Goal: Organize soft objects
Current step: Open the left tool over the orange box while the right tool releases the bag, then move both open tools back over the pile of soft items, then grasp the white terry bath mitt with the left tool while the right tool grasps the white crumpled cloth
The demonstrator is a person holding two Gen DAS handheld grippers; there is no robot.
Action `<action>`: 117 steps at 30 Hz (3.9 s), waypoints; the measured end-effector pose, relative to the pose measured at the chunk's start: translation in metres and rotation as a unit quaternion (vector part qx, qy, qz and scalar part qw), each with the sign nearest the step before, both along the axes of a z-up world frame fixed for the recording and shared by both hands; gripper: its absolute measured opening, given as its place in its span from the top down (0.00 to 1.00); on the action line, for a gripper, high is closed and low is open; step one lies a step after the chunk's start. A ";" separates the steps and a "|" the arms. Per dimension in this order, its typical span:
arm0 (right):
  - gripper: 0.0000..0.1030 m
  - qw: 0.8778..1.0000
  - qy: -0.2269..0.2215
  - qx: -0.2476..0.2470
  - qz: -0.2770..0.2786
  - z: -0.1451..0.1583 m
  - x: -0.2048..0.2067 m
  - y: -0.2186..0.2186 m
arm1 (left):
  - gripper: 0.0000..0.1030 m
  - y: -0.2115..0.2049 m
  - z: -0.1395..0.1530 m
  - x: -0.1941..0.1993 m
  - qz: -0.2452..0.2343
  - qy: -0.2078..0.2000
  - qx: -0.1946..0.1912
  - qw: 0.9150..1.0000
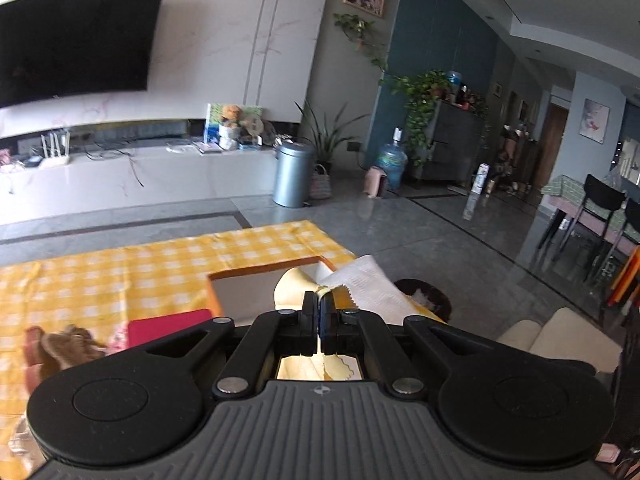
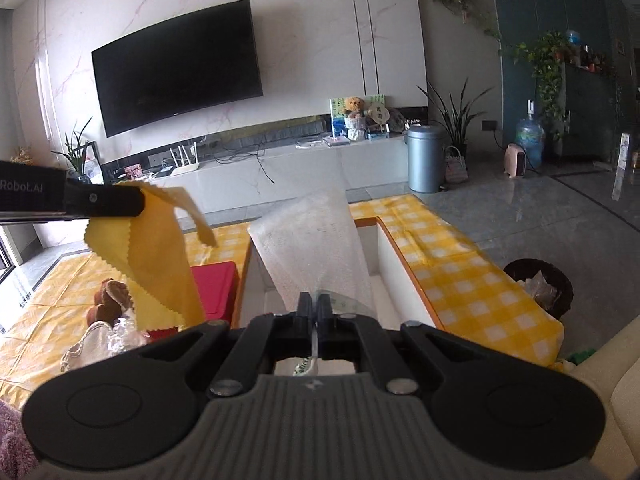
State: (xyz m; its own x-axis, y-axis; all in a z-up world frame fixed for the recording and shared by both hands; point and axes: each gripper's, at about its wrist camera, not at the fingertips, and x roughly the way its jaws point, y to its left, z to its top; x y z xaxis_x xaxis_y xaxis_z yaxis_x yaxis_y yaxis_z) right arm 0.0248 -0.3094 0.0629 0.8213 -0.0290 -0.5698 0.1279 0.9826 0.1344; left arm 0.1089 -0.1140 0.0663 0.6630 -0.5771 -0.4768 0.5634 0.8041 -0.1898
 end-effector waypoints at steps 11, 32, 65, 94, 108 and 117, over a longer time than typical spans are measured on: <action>1.00 0.994 0.107 0.011 0.032 -0.054 0.059 -0.036 | 0.99 -0.064 -0.078 0.054 -0.073 0.132 0.143 0.978; 1.00 0.937 0.323 0.085 0.104 -0.126 0.130 -0.055 | 0.97 -0.122 -0.155 0.076 -0.188 0.198 0.358 0.893; 0.27 0.956 0.282 0.005 0.082 -0.044 0.104 -0.035 | 0.43 -0.036 -0.066 0.051 -0.128 0.172 0.276 0.937; 0.18 0.940 0.259 0.011 0.223 -0.061 0.114 0.176 | 0.28 0.213 -0.090 0.036 0.028 0.177 0.247 0.952; 0.35 0.913 0.319 0.015 0.253 -0.116 0.127 0.221 | 0.26 0.187 -0.169 0.030 -0.125 0.106 0.386 0.908; 0.51 0.901 0.332 0.056 0.272 -0.138 0.134 0.236 | 0.31 0.178 -0.199 0.036 -0.148 0.083 0.436 0.884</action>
State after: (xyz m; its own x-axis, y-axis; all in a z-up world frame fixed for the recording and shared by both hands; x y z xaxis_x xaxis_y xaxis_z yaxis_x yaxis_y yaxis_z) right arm 0.1583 -0.0733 -0.0753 0.1726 0.3629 -0.9157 -0.2808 0.9092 0.3074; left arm 0.1453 0.0641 -0.1326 0.4227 -0.0780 -0.9029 0.7966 0.5071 0.3292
